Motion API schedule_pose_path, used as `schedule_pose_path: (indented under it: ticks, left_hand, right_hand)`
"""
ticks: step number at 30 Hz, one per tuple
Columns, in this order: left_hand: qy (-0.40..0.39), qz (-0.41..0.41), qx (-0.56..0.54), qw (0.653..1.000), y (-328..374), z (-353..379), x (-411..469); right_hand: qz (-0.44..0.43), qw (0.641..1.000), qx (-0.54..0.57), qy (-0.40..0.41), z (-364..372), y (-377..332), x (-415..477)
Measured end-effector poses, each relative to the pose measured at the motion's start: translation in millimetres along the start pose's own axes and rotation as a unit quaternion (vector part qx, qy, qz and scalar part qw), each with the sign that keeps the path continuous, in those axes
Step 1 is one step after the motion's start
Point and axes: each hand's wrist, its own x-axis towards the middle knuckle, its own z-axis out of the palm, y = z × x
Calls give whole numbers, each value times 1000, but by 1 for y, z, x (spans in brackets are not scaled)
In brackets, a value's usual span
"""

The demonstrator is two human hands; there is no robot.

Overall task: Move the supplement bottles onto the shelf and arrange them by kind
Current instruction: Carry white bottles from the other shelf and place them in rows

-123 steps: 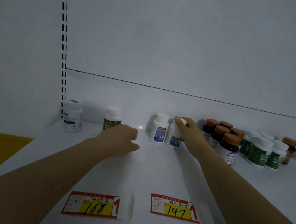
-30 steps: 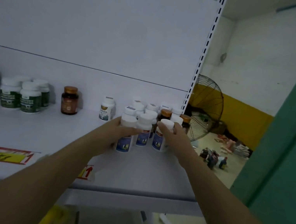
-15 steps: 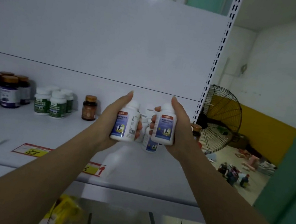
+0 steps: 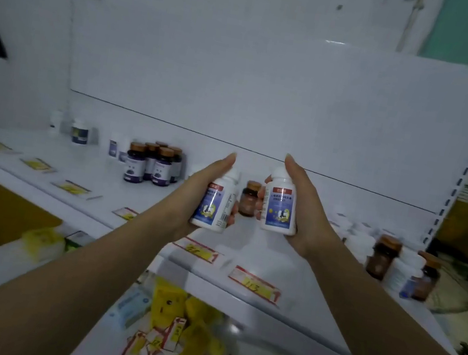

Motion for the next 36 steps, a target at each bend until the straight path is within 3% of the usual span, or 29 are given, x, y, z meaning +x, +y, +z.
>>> schedule_pose_path:
  ticks: [13, 25, 31, 36]
  left_hand:
    - [259, 72, 77, 960, 106, -238, -187]
    - [339, 90, 129, 928, 211, -447, -327]
    - [350, 96, 134, 922, 229, -542, -317]
    - [314, 98, 131, 935, 235, -609, -254]
  right_hand:
    - [40, 983, 6, -177, 306, 96, 59]
    - [49, 962, 5, -267, 592, 177, 101]
    - [44, 955, -13, -293, 669, 220, 159]
    - [38, 961, -5, -274, 683, 250, 237]
